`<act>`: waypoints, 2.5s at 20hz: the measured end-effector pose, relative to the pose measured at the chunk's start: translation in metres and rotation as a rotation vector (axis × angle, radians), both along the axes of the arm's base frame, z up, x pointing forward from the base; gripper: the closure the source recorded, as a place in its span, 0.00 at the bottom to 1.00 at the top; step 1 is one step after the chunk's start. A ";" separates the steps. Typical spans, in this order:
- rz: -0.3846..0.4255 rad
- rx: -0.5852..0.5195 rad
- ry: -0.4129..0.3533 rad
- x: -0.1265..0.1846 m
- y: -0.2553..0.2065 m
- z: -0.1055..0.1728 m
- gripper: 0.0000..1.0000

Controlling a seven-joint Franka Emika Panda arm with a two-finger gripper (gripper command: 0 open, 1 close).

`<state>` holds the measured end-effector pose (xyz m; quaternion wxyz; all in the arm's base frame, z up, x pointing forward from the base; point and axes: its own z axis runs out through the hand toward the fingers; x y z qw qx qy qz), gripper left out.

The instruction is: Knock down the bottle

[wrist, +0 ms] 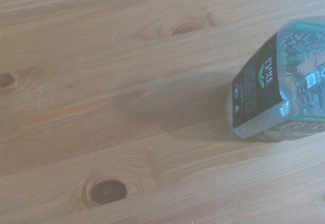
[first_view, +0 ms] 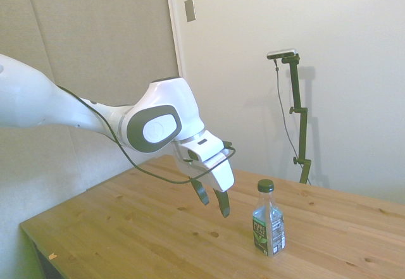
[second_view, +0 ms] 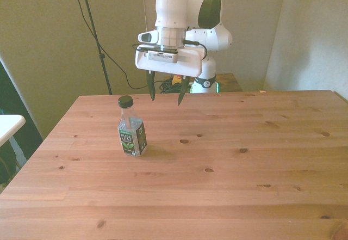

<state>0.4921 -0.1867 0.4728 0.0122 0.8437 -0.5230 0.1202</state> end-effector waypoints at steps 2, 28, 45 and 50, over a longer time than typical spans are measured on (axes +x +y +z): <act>0.002 -0.028 0.015 0.002 0.000 -0.004 1.00; -0.110 -0.097 -0.050 0.029 -0.074 0.009 1.00; -0.249 -0.125 -0.129 0.146 -0.091 0.006 1.00; -0.271 -0.081 -0.199 0.164 -0.093 0.005 1.00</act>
